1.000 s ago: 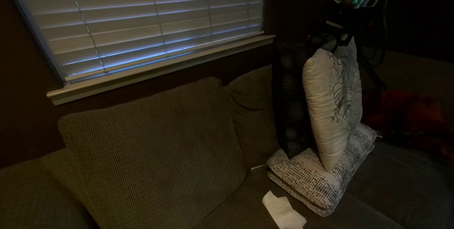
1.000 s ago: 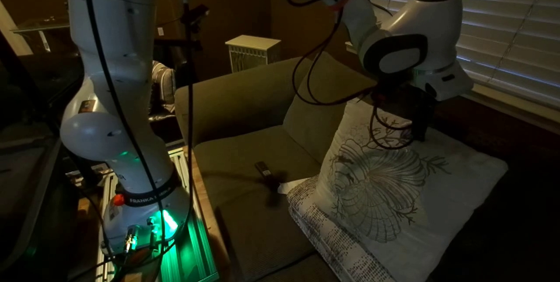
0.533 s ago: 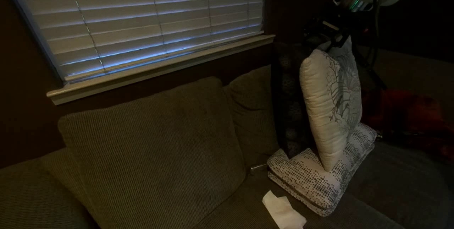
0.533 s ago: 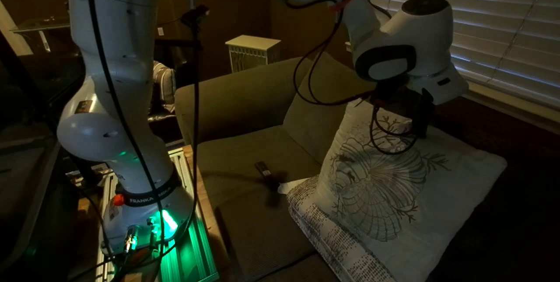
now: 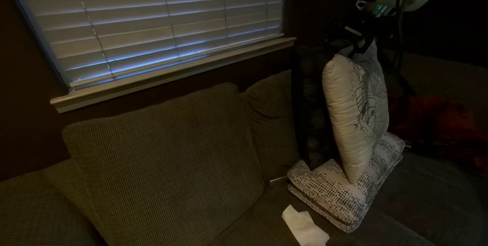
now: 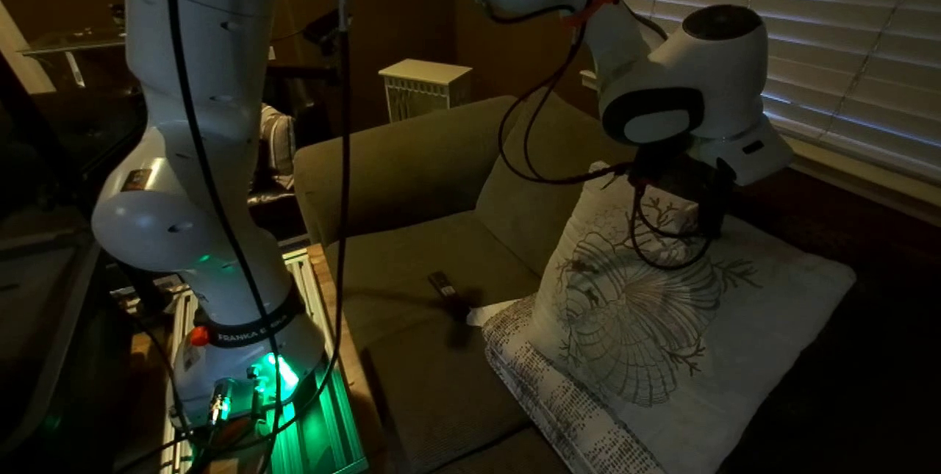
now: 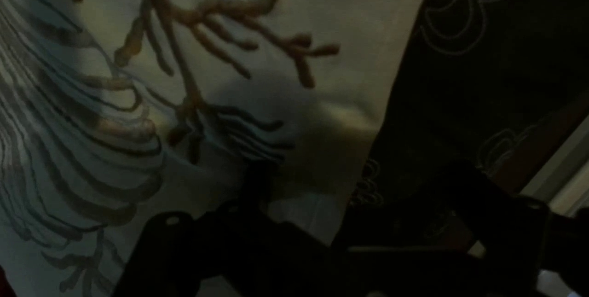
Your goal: Move the black and white pillows to the left
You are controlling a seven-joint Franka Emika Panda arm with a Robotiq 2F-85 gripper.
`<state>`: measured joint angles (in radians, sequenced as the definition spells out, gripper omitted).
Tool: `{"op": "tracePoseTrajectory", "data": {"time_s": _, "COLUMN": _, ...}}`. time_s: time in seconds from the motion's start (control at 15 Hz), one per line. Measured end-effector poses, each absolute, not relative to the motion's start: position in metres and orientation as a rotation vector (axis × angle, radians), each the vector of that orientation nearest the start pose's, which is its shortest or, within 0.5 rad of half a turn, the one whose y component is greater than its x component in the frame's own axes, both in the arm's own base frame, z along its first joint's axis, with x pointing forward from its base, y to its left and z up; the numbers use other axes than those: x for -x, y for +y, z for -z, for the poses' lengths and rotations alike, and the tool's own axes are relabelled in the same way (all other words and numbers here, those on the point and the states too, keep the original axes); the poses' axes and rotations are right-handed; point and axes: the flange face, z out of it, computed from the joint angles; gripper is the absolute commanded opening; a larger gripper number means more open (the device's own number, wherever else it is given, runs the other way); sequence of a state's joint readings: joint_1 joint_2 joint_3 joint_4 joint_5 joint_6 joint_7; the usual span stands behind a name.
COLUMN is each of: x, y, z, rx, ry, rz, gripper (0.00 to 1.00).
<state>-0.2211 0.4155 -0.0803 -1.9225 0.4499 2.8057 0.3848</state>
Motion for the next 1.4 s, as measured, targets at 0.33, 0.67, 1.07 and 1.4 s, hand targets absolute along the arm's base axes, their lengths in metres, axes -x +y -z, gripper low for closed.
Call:
{"op": "tracePoseTrajectory", "data": {"time_s": 0.33, "x": -0.638, "y": -0.213, "z": -0.313, "rx": 2.454, "ry": 1.429, "rz": 0.624, "gripper": 1.0}}
{"op": "tracePoseTrajectory", "data": {"time_s": 0.67, "x": -0.648, "y": -0.215, "z": -0.305, "rx": 2.463, "ry": 1.422, "rz": 0.586, "gripper": 0.53}}
{"op": "tracePoseTrajectory", "data": {"time_s": 1.07, "x": -0.656, "y": -0.214, "z": -0.31, "rx": 2.462, "ry": 1.409, "rz": 0.583, "gripper": 0.1}}
{"op": "tracePoseTrajectory", "data": {"time_s": 1.4, "x": -0.657, "y": -0.211, "z": -0.326, "rx": 2.448, "ry": 1.408, "rz": 0.563, "gripper": 0.0}}
